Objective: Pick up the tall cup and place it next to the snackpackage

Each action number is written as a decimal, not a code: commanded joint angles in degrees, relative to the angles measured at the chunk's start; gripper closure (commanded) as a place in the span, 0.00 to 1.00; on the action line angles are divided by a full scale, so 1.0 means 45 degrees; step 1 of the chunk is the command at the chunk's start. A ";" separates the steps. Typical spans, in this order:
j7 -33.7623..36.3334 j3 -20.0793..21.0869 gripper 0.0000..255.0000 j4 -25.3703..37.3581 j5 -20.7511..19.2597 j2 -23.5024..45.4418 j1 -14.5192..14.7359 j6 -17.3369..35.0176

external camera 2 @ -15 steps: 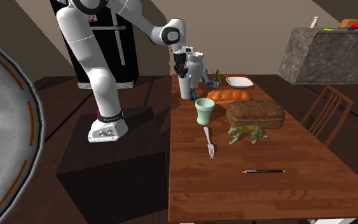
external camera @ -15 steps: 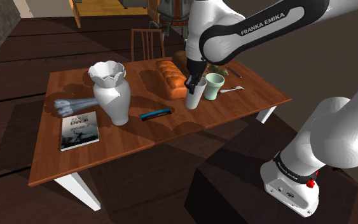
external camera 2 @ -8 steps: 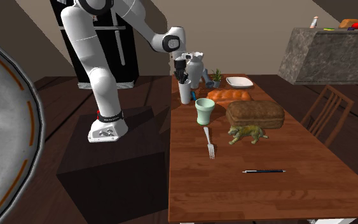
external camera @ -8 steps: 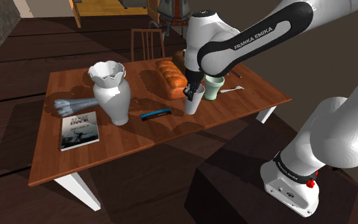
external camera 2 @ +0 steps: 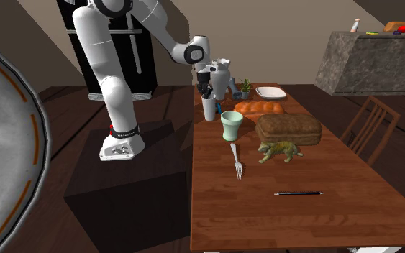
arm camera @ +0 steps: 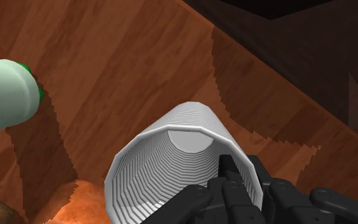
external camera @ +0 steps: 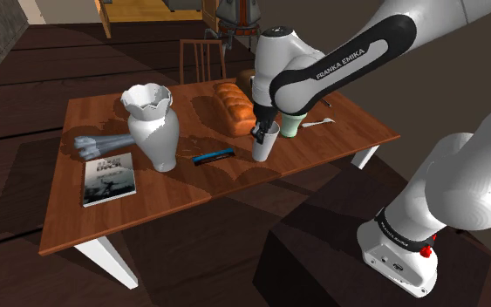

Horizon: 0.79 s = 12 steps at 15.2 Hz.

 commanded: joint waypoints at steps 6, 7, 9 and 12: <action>0.0000 -0.0001 0.00 0.0000 -0.0002 0.0006 -0.0001 0.0011; 0.0001 -0.0001 0.00 0.0000 -0.0002 0.0006 -0.0001 0.0011; 0.0001 -0.0001 0.00 0.0000 -0.0002 0.0006 -0.0001 0.0011; -0.0115 0.0029 0.00 0.0303 0.0175 -0.0609 0.0062 -0.0903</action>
